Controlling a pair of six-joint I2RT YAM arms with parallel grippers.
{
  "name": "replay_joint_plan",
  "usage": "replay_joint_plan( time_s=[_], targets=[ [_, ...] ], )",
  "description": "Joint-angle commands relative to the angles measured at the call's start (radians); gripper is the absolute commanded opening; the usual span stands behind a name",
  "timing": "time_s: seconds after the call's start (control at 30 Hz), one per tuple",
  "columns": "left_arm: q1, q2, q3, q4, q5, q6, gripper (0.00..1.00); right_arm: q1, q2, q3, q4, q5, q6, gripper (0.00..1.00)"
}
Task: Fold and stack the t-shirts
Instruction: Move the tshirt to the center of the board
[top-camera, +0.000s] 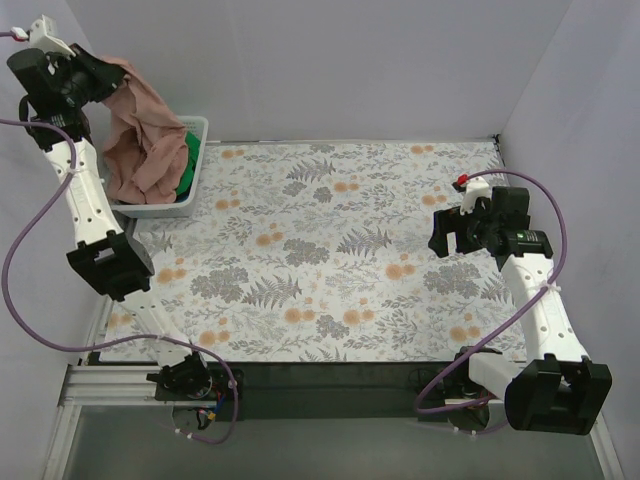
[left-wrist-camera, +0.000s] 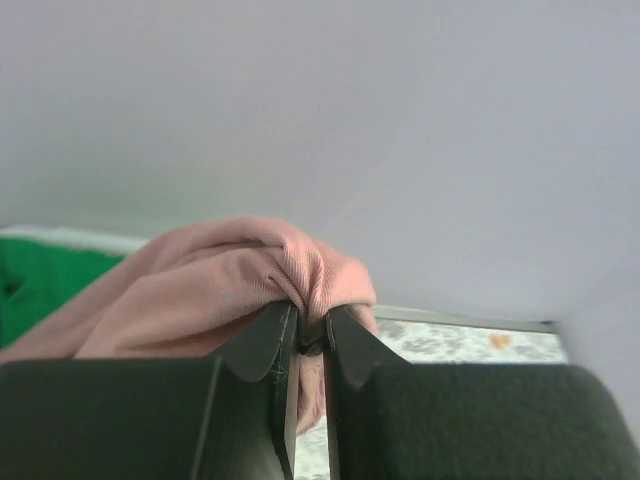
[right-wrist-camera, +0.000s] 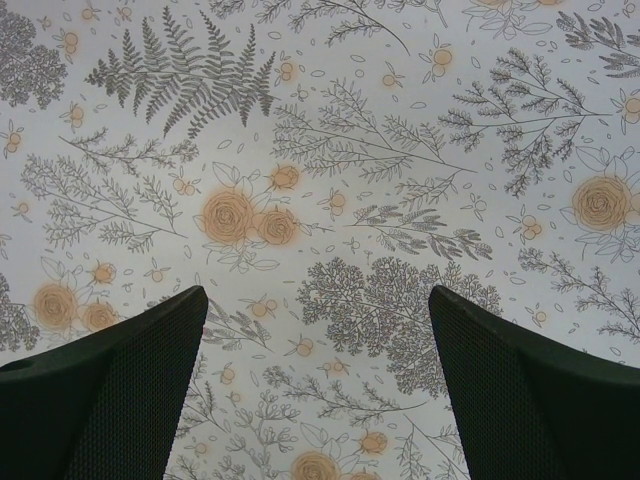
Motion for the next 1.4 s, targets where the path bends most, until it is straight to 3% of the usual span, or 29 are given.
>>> replay_joint_plan(
  time_s=[0.0,0.27,0.63,0.73,0.9,1.1,1.13,1.2,1.23,1.3,1.37],
  targets=[
    [-0.019,-0.156,0.040,0.136,0.158,-0.150,0.00,-0.005,-0.029,-0.006,0.017,-0.018,-0.006,0.98],
    [-0.078,-0.323,0.042,0.287,0.238,-0.314,0.00,-0.008,-0.041,-0.011,0.017,-0.021,-0.003,0.98],
    [-0.137,-0.385,0.031,0.546,0.272,-0.582,0.00,-0.019,-0.038,-0.005,0.017,-0.021,0.007,0.98],
    [-0.210,-0.434,-0.117,0.548,0.299,-0.600,0.00,-0.022,-0.035,-0.008,0.017,-0.029,0.007,0.98],
    [-0.336,-0.520,-0.595,0.540,0.391,-0.541,0.00,-0.027,-0.037,0.009,0.013,-0.013,-0.003,0.98],
    [-0.569,-0.574,-0.866,0.370,0.306,-0.232,0.00,-0.033,-0.035,0.006,0.011,-0.024,0.001,0.98],
    [-0.589,-0.569,-0.903,0.348,0.304,-0.206,0.17,-0.033,-0.034,0.006,0.013,-0.026,-0.001,0.98],
    [-0.609,-0.552,-0.963,0.261,0.296,-0.118,0.41,-0.033,-0.032,0.011,0.008,-0.023,-0.001,0.98],
    [-0.609,-0.552,-1.019,0.223,0.263,-0.074,0.64,-0.033,-0.029,0.017,0.005,-0.021,-0.003,0.98],
    [-0.605,-0.551,-1.053,0.100,0.192,0.059,0.75,-0.033,-0.032,0.018,0.000,-0.021,-0.006,0.98],
    [-0.602,-0.575,-1.096,0.051,0.152,0.136,0.93,-0.033,-0.034,0.012,-0.001,-0.052,-0.009,0.98]
  ],
)
